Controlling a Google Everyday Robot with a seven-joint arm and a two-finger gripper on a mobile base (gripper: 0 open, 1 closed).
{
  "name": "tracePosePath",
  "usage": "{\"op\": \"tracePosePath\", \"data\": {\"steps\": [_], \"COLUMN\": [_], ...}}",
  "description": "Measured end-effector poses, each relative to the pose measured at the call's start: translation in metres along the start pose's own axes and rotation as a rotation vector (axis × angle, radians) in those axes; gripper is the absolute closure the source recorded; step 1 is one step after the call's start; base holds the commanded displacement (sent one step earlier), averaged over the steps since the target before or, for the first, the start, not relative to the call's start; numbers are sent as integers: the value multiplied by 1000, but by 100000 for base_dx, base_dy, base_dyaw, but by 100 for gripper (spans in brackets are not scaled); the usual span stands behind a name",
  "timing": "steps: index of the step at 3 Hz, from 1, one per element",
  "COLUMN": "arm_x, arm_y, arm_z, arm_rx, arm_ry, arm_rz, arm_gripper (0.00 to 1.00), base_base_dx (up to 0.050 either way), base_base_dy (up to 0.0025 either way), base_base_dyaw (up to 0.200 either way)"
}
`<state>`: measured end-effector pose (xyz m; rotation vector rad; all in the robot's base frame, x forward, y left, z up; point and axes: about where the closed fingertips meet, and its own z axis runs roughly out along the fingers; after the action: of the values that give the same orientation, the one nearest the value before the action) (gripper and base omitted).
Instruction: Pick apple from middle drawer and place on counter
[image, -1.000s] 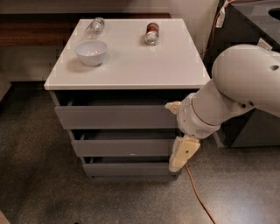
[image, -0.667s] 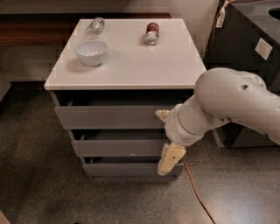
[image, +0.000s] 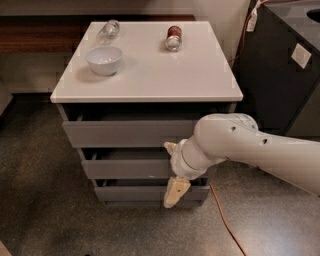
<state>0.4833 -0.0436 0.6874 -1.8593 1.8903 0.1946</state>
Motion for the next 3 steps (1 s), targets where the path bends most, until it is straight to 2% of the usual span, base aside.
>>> {"op": "tracePosePath", "data": {"steps": [1, 2, 3], "arm_x": [4, 4, 12], "arm_y": [0, 0, 1], "arm_z": [31, 31, 47], "arm_rx": [-59, -59, -52], "arm_ry": [-1, -1, 9], "arm_rz": [19, 19, 10], "arm_gripper": [0, 0, 0], "base_base_dx": [0, 0, 0], "base_base_dy": [0, 0, 0], "base_base_dyaw": [0, 0, 0]}}
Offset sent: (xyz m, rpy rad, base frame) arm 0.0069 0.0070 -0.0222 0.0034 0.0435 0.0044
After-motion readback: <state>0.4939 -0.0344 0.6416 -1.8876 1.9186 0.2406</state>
